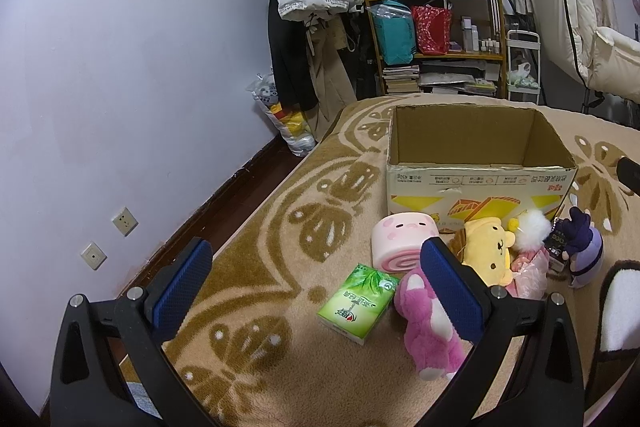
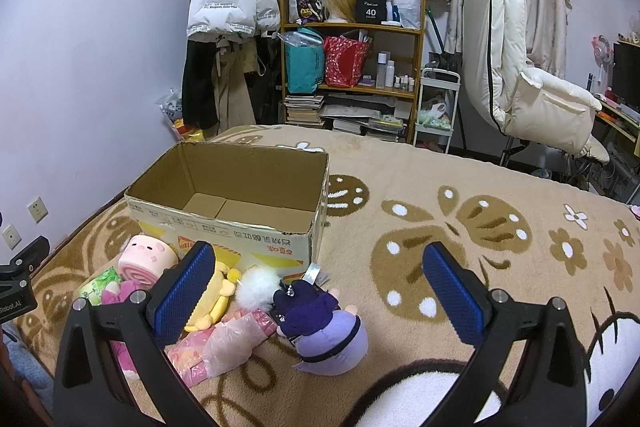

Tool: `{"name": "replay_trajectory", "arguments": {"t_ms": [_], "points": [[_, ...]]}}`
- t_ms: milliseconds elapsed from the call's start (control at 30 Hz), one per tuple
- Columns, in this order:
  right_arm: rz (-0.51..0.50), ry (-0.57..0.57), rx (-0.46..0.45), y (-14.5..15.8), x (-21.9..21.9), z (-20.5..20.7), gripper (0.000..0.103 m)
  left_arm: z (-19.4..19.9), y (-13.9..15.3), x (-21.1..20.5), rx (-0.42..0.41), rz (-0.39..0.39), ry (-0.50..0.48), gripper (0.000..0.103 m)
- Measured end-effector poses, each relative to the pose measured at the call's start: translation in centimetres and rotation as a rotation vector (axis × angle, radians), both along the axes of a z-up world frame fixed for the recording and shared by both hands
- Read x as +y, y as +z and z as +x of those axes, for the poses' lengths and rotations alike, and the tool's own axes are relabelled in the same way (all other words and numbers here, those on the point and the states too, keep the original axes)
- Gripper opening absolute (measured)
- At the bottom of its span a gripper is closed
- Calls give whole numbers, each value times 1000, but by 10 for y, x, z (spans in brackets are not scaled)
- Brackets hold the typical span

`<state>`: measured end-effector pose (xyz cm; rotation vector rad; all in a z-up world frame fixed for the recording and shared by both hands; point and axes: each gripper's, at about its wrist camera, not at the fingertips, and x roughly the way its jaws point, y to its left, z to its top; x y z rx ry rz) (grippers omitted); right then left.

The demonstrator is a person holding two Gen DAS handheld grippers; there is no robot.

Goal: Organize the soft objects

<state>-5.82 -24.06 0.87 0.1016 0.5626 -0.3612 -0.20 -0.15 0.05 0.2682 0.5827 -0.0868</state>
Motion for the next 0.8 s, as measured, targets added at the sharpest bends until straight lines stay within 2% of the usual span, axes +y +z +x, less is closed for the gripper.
{"name": "replay_trajectory", "arguments": {"t_ms": [633, 800], "points": [[36, 14, 36, -14, 8, 8, 103, 11, -3, 0, 27, 0, 8, 103], [38, 33, 69, -20, 8, 27, 103, 22, -5, -8, 43, 7, -13, 103]]}}
